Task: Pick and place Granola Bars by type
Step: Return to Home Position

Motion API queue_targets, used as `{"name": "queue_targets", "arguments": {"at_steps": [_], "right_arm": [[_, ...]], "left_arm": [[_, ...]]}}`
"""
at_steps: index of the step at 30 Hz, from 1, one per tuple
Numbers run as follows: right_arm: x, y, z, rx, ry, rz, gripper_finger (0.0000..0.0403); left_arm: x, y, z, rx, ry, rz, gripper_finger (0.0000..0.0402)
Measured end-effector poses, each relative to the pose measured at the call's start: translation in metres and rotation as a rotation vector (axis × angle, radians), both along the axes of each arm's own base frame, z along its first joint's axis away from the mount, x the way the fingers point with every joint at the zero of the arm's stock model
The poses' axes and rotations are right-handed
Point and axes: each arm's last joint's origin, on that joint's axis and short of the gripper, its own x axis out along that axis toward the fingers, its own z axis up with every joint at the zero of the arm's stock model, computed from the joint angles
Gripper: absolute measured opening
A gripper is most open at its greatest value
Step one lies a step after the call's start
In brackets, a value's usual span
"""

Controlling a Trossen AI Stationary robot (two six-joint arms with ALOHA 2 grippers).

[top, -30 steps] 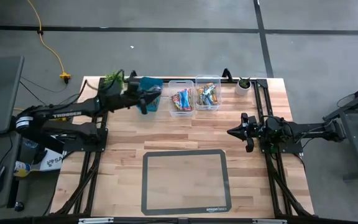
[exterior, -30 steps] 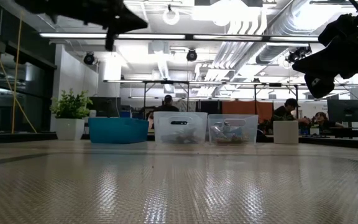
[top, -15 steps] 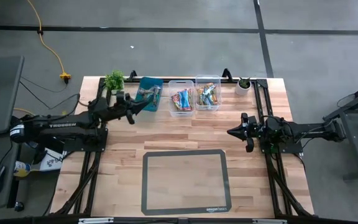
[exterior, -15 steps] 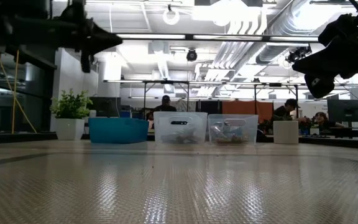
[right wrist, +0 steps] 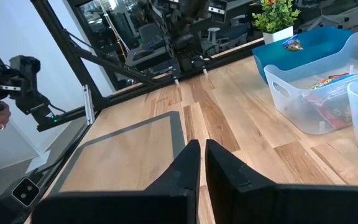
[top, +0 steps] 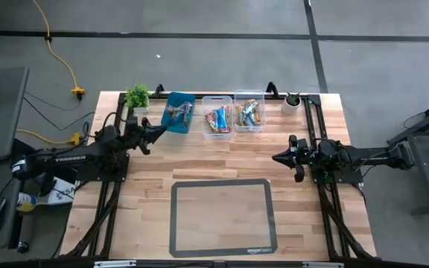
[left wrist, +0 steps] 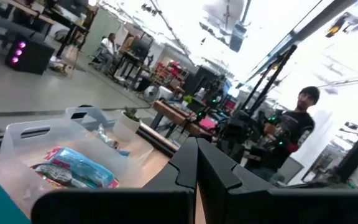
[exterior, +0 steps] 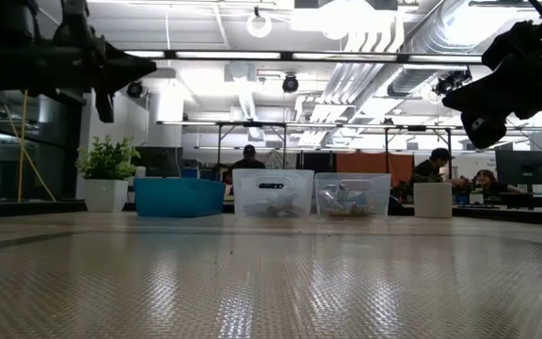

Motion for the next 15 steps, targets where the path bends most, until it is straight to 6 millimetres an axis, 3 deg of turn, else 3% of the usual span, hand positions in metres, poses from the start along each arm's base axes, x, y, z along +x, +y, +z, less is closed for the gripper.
{"name": "queue_targets", "arguments": {"at_steps": [15], "right_arm": [[0.000,0.000,0.000,0.000,0.000,0.000,0.0007]], "left_arm": [[-0.012,-0.011,-0.007,0.107,0.032,-0.213,0.0000]]}}
